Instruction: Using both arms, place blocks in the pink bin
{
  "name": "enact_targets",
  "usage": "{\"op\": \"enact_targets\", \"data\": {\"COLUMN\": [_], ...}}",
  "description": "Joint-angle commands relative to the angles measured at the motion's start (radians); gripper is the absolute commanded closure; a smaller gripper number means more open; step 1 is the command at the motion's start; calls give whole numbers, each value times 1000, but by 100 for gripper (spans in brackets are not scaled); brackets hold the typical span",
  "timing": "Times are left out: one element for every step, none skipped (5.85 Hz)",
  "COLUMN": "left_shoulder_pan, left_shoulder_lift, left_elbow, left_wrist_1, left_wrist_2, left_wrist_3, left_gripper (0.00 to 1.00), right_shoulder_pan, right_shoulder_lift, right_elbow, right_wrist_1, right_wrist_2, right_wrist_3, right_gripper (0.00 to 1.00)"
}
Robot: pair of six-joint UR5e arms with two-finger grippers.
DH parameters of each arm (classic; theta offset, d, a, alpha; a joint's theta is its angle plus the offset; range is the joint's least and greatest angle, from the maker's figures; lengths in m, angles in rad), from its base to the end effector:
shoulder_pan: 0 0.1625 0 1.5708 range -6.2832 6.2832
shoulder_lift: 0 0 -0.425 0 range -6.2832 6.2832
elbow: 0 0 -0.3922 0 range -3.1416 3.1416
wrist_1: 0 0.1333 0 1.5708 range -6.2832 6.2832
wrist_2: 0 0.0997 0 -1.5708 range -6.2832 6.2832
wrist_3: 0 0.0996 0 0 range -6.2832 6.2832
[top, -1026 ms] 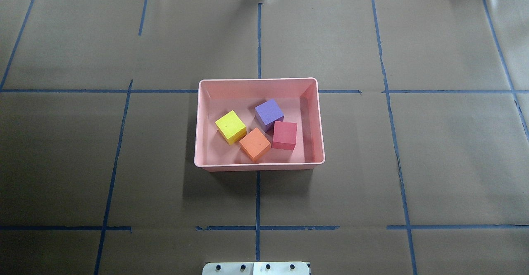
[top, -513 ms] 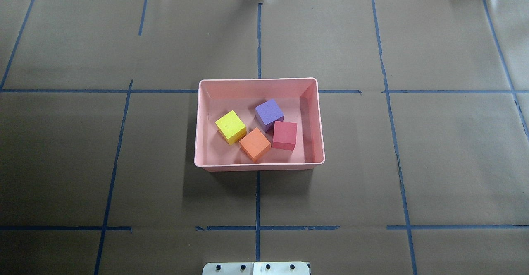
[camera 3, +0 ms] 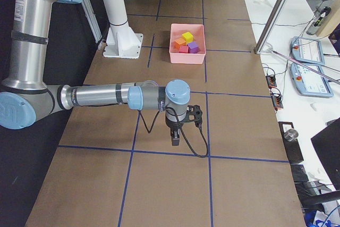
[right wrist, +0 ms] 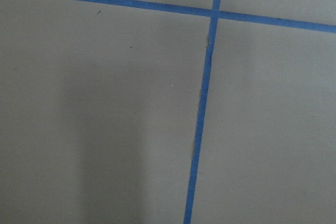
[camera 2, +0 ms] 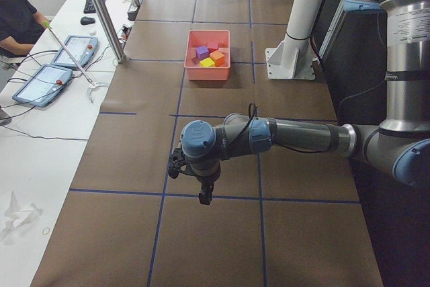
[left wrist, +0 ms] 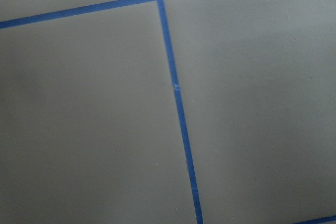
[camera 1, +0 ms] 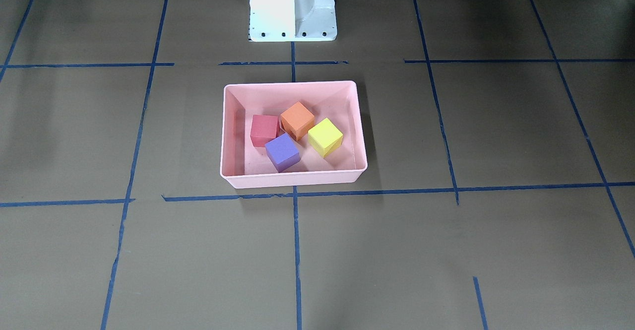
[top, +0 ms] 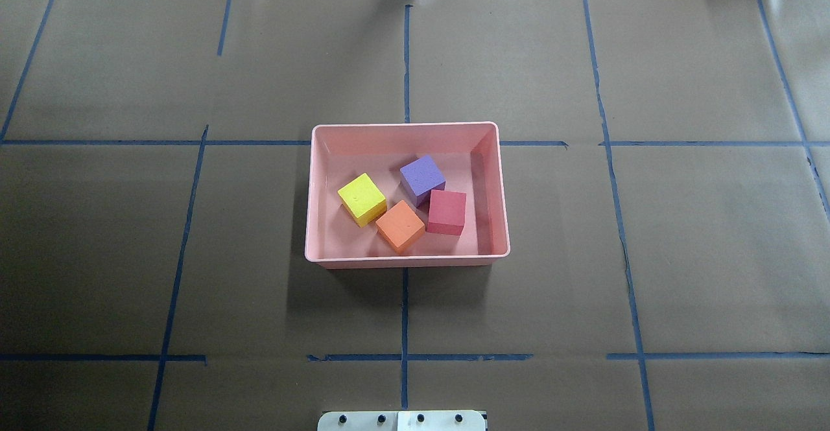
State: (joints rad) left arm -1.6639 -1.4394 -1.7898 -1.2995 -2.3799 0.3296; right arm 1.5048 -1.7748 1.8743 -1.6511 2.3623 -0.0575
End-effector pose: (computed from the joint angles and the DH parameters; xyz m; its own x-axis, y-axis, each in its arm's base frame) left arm -0.1001 -0.4130 0.6353 0.6681 0.1316 -0.7323 -0.1320 0.9896 0.0575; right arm 0.0356 -0.4084 0.6078 0.6954 -0.1172 0.7090 0.1061 0.9925 0.0600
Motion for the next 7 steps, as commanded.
{"op": "enact_targets", "data": {"left_shoulder_pan": [-10,-10,-10,-10,-10,-10,-10], "left_shoulder_lift": [-3,-12,16,20,19,16,19], "left_elbow": [18,18,17,9,0,12,18], "left_wrist_1": [-6,-3,-4,-4,-3,-3,-1], "left_wrist_2": [34,36,36,36,37,37,37], "left_wrist_3": [-3,-9,-7,-12,-8,-6,-6], "left_gripper": [0,0,0,0,0,0,0], "right_shoulder_pan": [6,6,8,11,11,12,12], "right_shoulder_lift": [-20,-20,-31,-28,-26,-25,-25], "right_elbow": [6,-3,-1,0,-1,-1,-1], "right_wrist_1": [8,8,8,8,8,8,8], "right_wrist_2": [74,33,14,11,9,9,9], "right_wrist_3": [-7,-19,-63,-65,-64,-62,-64], "right_gripper": [0,0,0,0,0,0,0]}}
